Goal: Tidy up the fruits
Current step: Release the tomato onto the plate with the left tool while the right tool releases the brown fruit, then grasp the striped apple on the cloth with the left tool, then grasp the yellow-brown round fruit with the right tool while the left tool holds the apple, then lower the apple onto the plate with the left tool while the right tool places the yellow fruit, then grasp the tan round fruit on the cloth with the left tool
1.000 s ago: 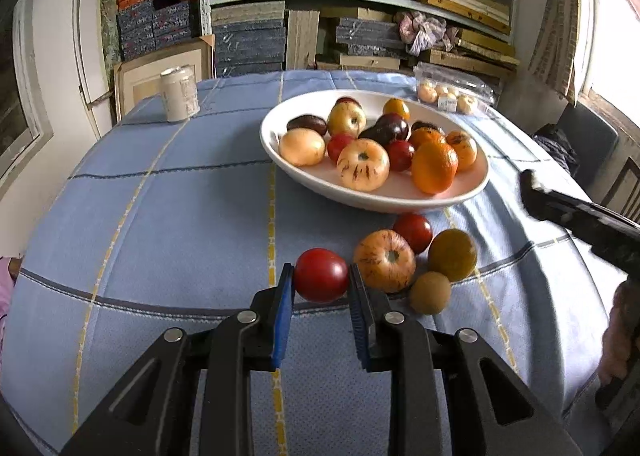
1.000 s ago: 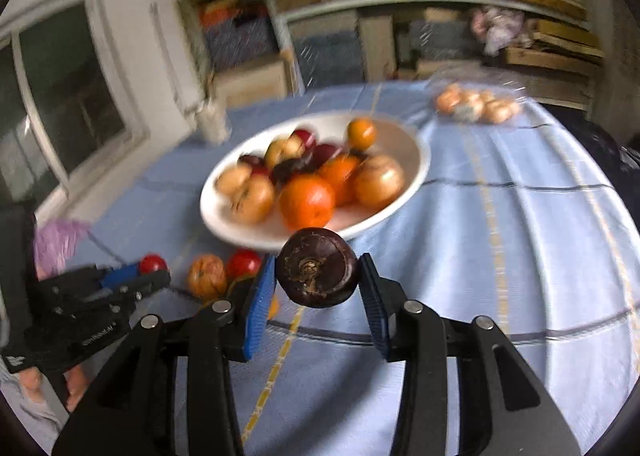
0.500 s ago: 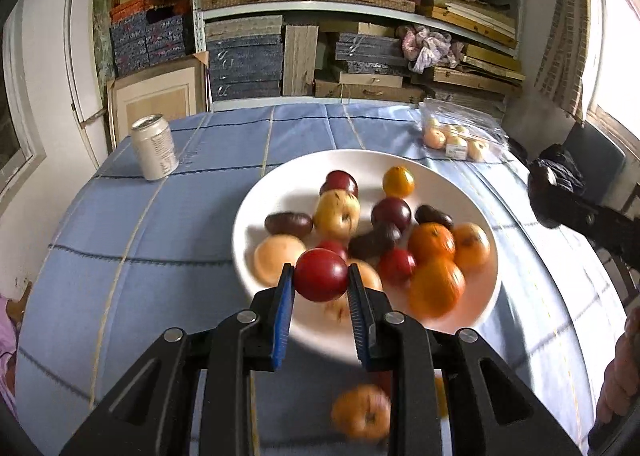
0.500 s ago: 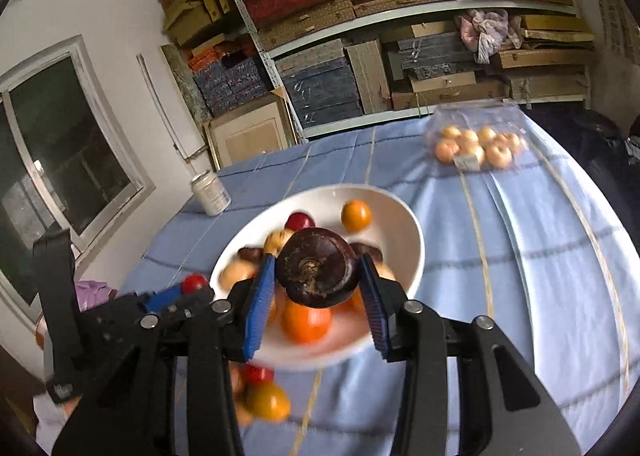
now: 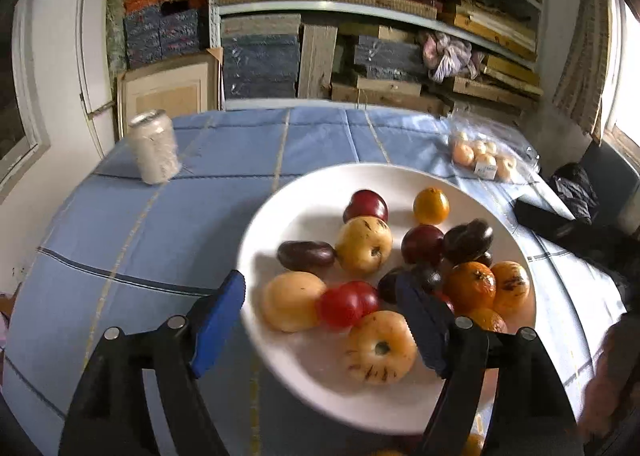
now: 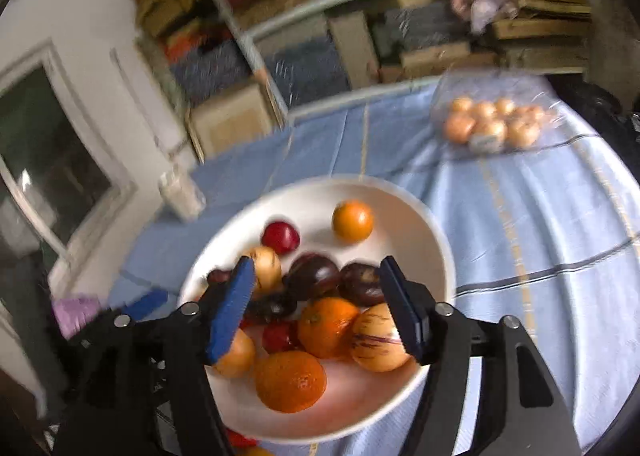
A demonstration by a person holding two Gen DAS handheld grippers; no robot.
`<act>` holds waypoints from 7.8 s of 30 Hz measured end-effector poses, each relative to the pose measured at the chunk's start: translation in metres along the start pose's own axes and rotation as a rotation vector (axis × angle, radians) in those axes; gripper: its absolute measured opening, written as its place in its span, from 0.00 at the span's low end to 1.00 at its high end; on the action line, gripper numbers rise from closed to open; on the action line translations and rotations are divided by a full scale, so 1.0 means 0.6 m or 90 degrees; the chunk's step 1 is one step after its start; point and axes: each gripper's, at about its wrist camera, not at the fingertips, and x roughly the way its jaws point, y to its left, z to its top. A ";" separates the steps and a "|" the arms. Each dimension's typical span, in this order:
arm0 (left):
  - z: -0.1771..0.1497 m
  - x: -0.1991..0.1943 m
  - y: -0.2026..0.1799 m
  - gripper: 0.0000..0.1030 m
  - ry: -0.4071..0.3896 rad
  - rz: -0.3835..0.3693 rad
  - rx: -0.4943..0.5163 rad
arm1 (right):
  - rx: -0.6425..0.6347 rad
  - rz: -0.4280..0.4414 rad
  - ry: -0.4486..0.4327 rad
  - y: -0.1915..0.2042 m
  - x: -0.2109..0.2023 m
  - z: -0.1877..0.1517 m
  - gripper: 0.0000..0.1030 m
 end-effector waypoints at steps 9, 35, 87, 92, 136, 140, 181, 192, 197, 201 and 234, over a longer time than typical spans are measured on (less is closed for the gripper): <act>-0.083 -0.090 0.051 0.91 -0.015 0.070 -0.040 | -0.017 -0.045 -0.067 -0.016 -0.117 -0.106 0.84; -0.168 -0.094 -0.036 0.94 0.002 0.080 0.101 | -0.076 -0.096 -0.068 0.001 -0.155 -0.179 0.94; -0.165 -0.065 0.010 0.38 0.072 -0.010 0.044 | -0.115 -0.053 -0.004 0.025 -0.133 -0.198 0.95; -0.154 -0.086 0.035 0.38 0.046 0.036 0.011 | -0.201 -0.038 0.050 0.066 -0.103 -0.229 0.90; -0.159 -0.117 0.018 0.38 0.002 0.069 0.047 | -0.144 -0.017 0.158 0.074 -0.002 -0.230 0.70; -0.159 -0.117 0.019 0.38 0.003 0.068 0.045 | -0.149 -0.015 0.157 0.076 -0.004 -0.232 0.70; 0.043 -0.182 -0.054 0.39 -0.092 0.070 0.091 | -0.141 -0.025 -0.105 0.112 -0.184 0.004 0.35; 0.107 0.039 -0.041 0.39 0.017 0.067 0.070 | -0.098 -0.046 0.100 0.056 0.108 0.039 0.35; 0.111 0.094 -0.017 0.42 0.046 0.047 0.042 | -0.103 -0.048 0.143 0.036 0.166 0.037 0.36; 0.108 0.097 -0.011 0.51 0.040 0.040 0.029 | -0.079 -0.034 0.134 0.028 0.170 0.041 0.37; -0.202 -0.155 -0.090 0.95 -0.010 0.056 0.100 | 0.013 -0.141 -0.173 -0.049 -0.213 -0.178 0.96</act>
